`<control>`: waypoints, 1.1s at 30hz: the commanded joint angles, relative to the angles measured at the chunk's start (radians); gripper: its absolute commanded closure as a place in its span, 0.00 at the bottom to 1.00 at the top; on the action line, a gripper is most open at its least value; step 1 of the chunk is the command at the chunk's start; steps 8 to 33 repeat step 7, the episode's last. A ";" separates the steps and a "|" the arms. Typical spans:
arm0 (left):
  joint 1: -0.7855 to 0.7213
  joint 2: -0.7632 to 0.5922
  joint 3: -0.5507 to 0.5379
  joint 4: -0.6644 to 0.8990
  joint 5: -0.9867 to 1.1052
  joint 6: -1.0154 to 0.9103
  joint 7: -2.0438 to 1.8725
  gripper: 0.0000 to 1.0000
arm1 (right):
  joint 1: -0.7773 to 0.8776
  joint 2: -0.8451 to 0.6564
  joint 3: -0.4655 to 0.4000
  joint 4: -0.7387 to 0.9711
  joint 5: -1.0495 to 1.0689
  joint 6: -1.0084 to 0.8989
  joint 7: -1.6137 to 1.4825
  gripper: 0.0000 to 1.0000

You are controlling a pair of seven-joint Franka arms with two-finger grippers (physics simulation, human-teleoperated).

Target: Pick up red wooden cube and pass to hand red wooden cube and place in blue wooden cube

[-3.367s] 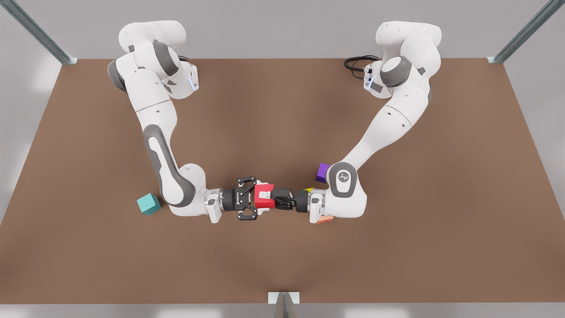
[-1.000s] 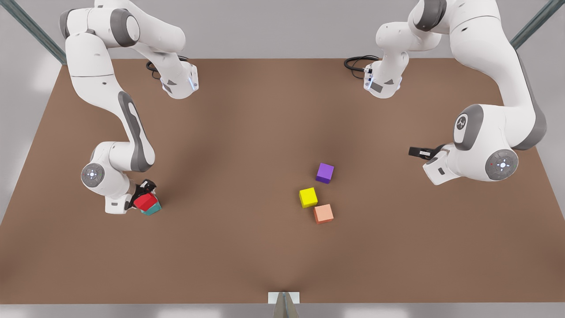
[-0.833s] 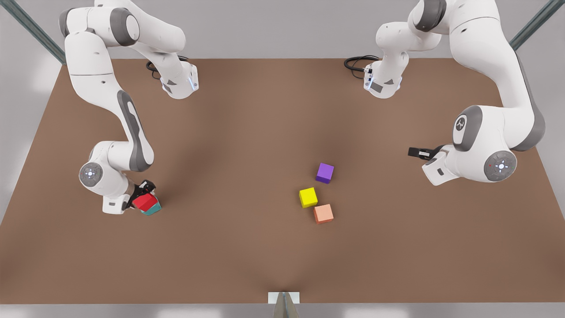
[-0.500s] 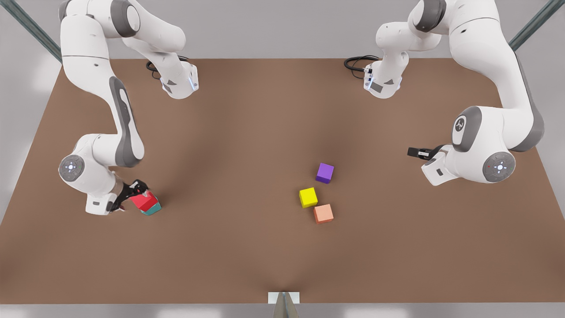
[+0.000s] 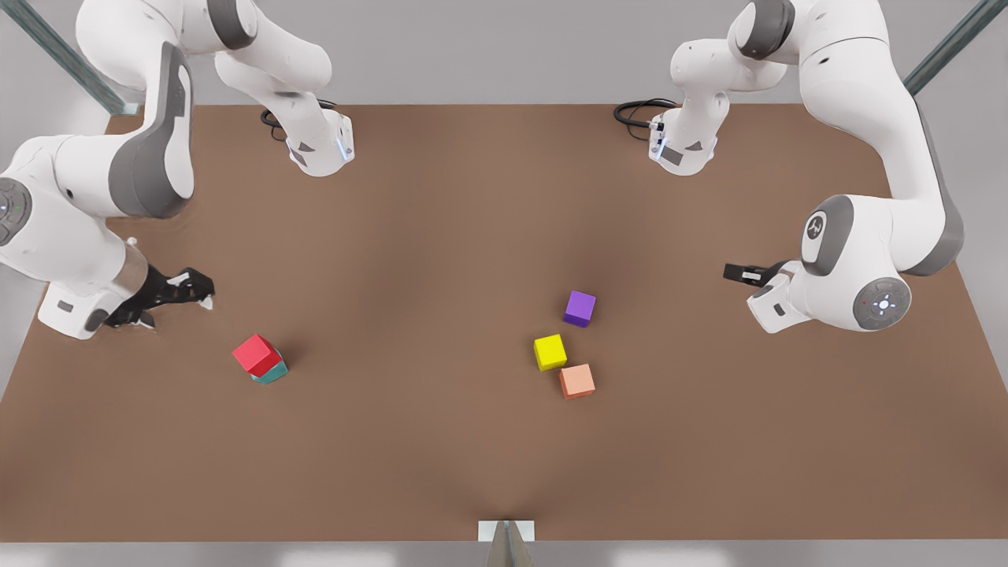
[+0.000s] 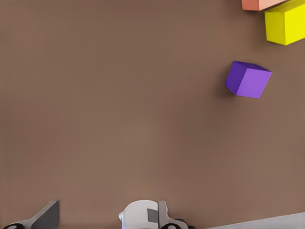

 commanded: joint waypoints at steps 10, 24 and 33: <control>0.003 -0.006 -0.003 0.003 -0.006 -0.021 -0.006 0.00 | -0.019 -0.187 -0.011 -0.166 0.013 -0.177 0.461 0.00; 0.003 -0.006 -0.003 0.003 -0.006 -0.021 -0.006 0.00 | -0.019 -0.187 -0.011 -0.166 0.013 -0.177 0.461 0.00; 0.003 -0.006 -0.003 0.003 -0.006 -0.021 -0.006 0.00 | -0.019 -0.187 -0.011 -0.166 0.013 -0.177 0.461 0.00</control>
